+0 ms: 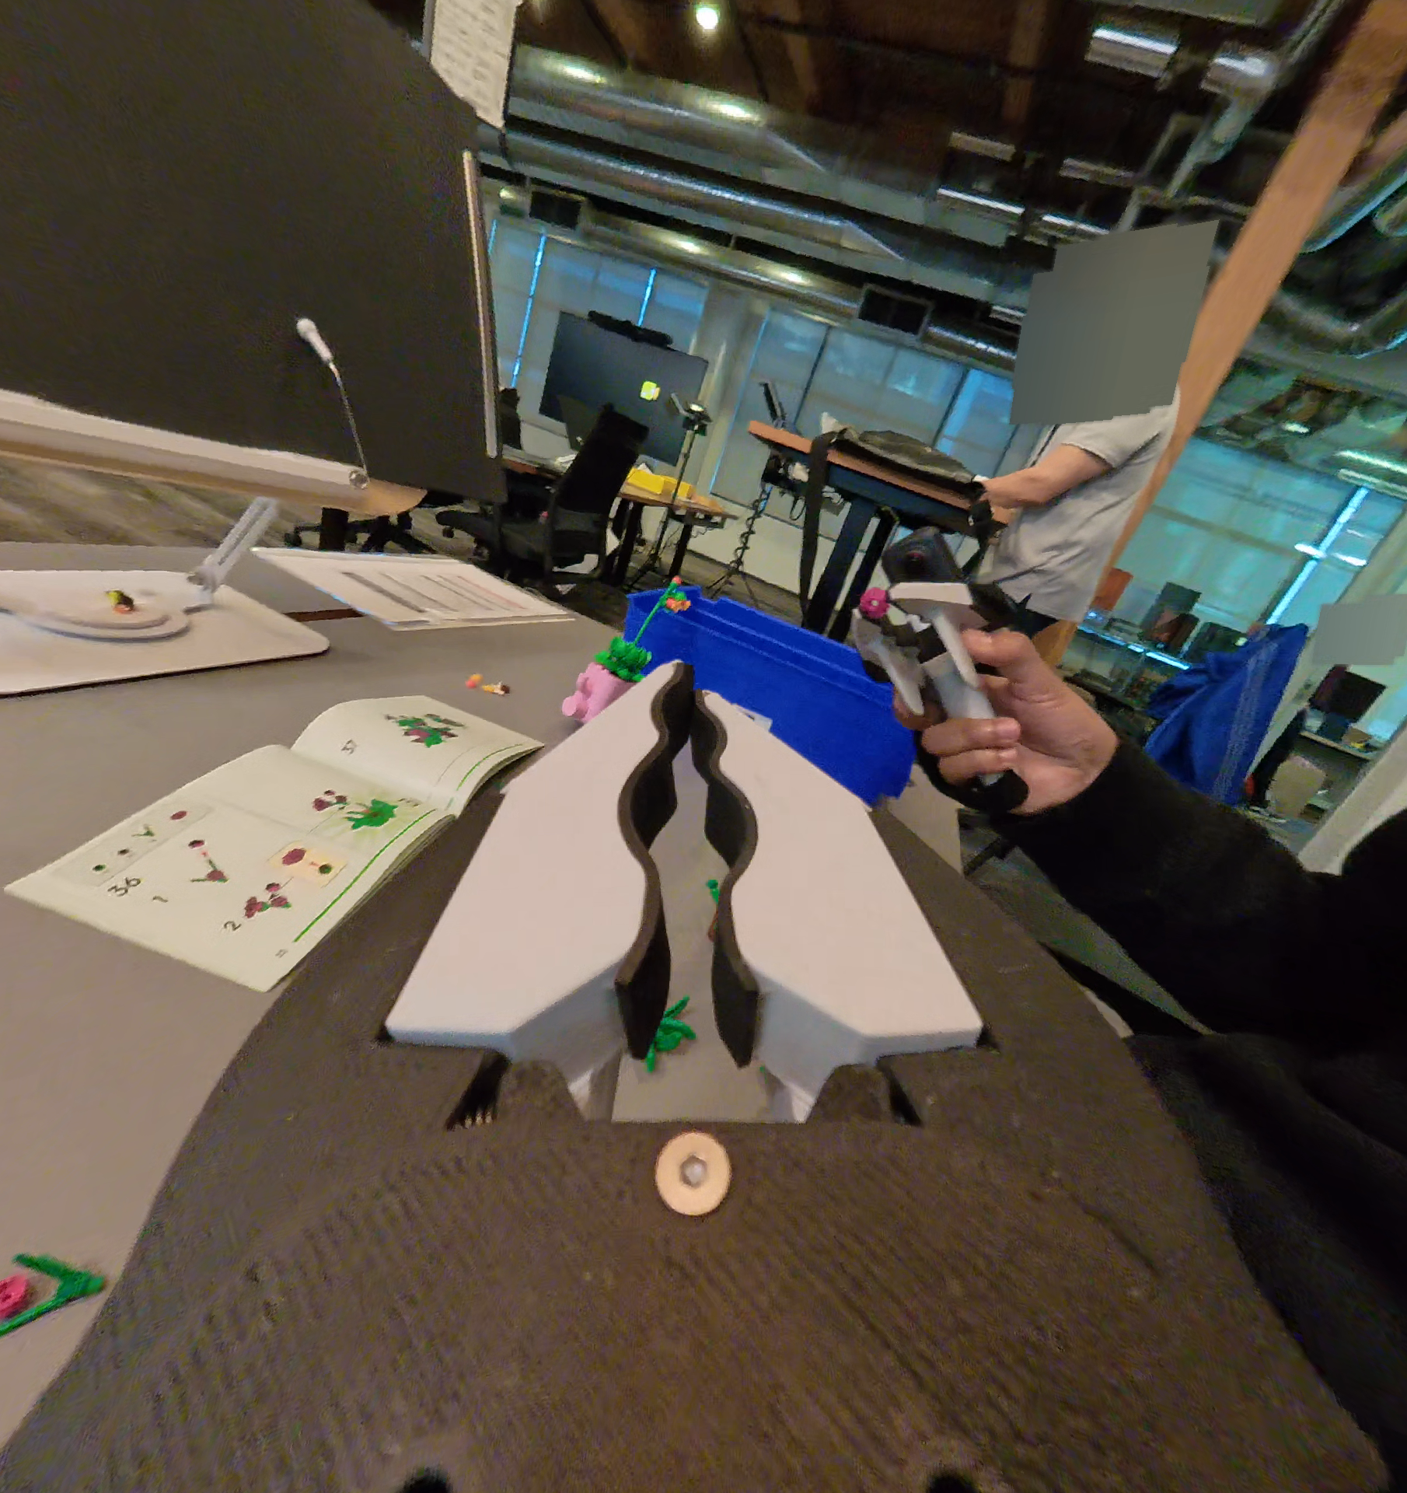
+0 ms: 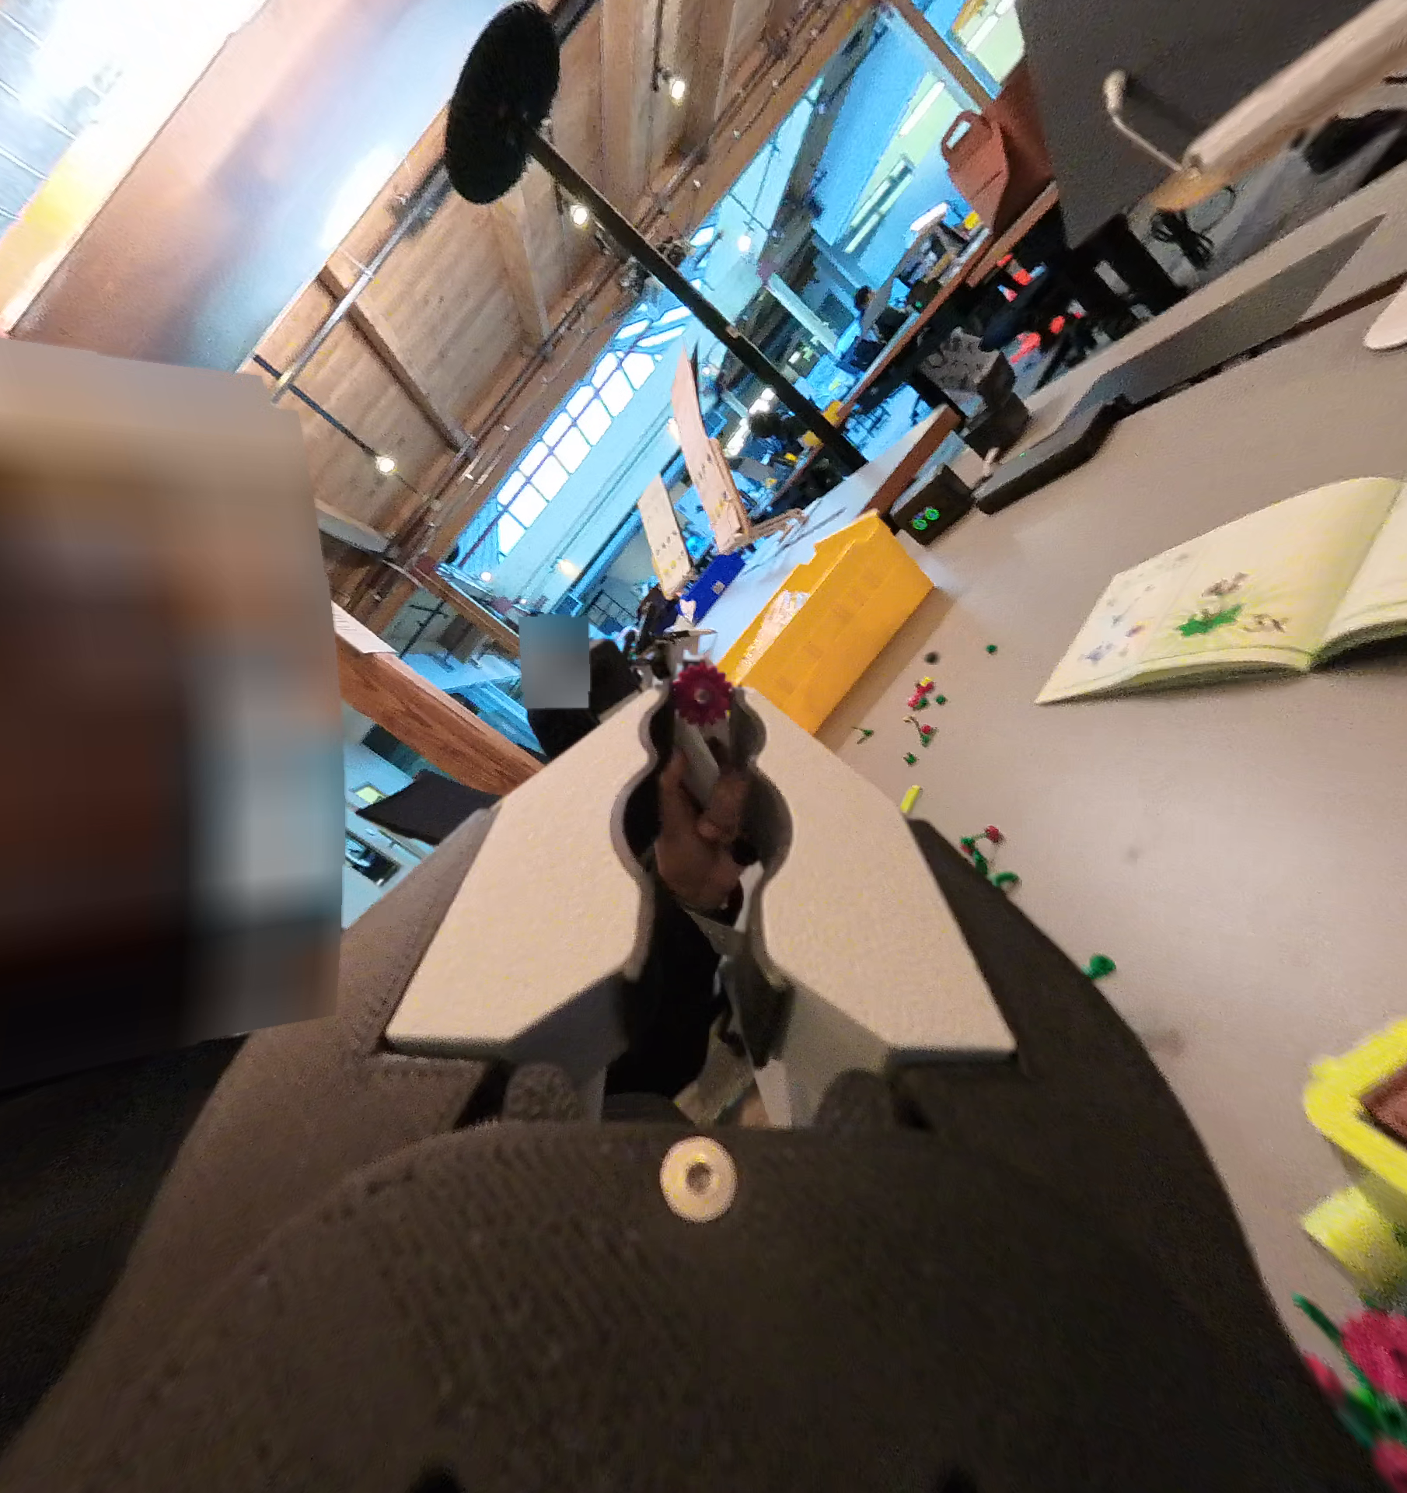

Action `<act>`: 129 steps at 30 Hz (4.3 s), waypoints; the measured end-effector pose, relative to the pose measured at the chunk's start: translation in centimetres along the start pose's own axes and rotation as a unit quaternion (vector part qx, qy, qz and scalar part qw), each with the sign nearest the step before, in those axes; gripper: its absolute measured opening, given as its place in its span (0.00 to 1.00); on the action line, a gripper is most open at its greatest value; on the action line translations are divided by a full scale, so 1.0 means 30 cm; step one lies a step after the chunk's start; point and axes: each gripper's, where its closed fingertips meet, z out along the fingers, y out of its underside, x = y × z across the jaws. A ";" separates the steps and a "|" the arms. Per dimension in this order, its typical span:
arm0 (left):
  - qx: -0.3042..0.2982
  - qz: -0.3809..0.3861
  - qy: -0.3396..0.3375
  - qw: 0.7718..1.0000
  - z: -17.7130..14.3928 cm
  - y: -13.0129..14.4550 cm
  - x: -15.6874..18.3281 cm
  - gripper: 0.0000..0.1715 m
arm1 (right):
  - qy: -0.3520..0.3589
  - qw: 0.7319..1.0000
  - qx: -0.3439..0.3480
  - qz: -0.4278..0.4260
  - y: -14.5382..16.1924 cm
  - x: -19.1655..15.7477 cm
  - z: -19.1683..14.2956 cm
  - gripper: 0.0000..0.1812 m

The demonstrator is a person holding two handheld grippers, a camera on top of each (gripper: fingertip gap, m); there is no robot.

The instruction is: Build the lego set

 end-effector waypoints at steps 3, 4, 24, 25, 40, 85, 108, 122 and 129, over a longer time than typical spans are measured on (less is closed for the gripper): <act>-0.015 0.000 0.001 1.000 0.022 0.033 -0.001 0.00 | -0.004 1.000 0.003 0.016 0.010 0.003 -0.035 0.06; -0.020 0.000 0.003 1.000 0.028 0.040 0.001 0.00 | -0.008 1.000 0.011 0.017 0.002 -0.003 -0.051 0.06; 0.031 -0.077 -0.011 0.997 -0.036 0.013 -0.099 0.00 | -0.021 1.000 0.010 -0.002 0.023 -0.040 -0.057 0.07; 0.030 -0.077 -0.009 0.997 -0.034 0.015 -0.098 0.00 | -0.024 1.000 0.008 0.000 0.026 -0.042 -0.052 0.07; 0.030 -0.077 -0.015 0.996 -0.041 0.012 -0.108 0.00 | -0.041 0.999 -0.014 0.013 0.077 -0.044 0.006 0.07; -0.332 -0.054 -0.211 0.918 -0.278 0.345 -0.372 0.00 | 0.015 0.994 -0.109 -0.028 0.248 0.044 0.128 0.06; -0.433 -0.031 -0.118 0.893 -0.298 0.456 -0.272 0.02 | 0.020 0.990 -0.130 -0.043 0.276 0.037 0.153 0.07; -0.475 -0.019 0.025 0.879 -0.168 0.550 -0.076 0.03 | 0.022 0.989 -0.140 -0.045 0.292 0.037 0.161 0.07; -0.470 -0.027 0.051 0.881 -0.146 0.562 -0.043 0.05 | 0.026 0.987 -0.154 -0.048 0.317 0.044 0.175 0.07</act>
